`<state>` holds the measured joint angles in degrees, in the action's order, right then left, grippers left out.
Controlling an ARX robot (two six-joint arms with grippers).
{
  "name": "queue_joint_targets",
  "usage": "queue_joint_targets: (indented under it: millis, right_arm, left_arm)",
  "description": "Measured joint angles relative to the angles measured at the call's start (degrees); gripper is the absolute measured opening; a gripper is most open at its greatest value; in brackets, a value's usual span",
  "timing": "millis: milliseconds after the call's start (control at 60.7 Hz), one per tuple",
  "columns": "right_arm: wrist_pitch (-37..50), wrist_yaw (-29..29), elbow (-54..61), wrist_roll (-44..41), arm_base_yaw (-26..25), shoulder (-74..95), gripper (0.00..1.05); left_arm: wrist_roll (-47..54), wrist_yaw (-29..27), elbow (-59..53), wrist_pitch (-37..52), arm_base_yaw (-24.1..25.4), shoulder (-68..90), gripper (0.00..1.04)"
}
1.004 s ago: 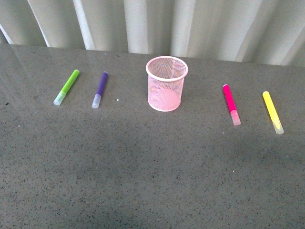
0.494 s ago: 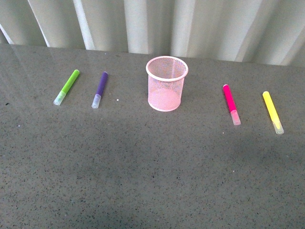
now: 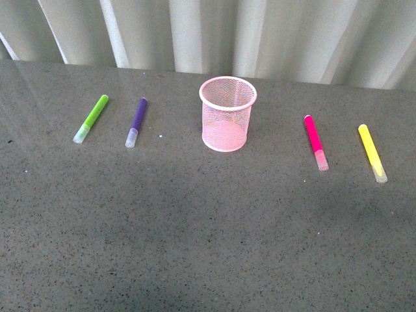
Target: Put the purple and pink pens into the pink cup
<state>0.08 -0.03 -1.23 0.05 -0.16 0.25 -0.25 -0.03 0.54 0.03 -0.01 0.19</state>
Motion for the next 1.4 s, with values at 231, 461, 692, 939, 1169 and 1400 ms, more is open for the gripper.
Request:
queue_joint_targets:
  millis: [231,461,692,939,1169,1400]
  right_arm:
    - [0.0,0.0,0.0,0.0,0.0,0.0,0.98]
    - [0.0,0.0,0.0,0.0,0.0,0.0,0.98]
    - [-0.04,0.0,0.0,0.0,0.0,0.0,0.98]
    - [-0.04,0.0,0.0,0.0,0.0,0.0,0.98]
    - [-0.04,0.0,0.0,0.0,0.0,0.0,0.98]
    - [-0.04,0.0,0.0,0.0,0.0,0.0,0.98]
  left_arm:
    - [0.0,0.0,0.0,0.0,0.0,0.0,0.98]
    - [-2.34,-23.93,4.09,-6.16,-10.93,11.39,0.98]
    - [3.28,-19.08,6.8,8.9,-8.02,24.0,0.98]
    - [5.07,-5.88,17.88,21.94,0.92,50.23,0.98]
    - [4.87,-1.81,31.26,18.91,0.35,68.98,0.98]
    - [7.69,-0.26,48.76,8.98,-5.18,82.97,0.98]
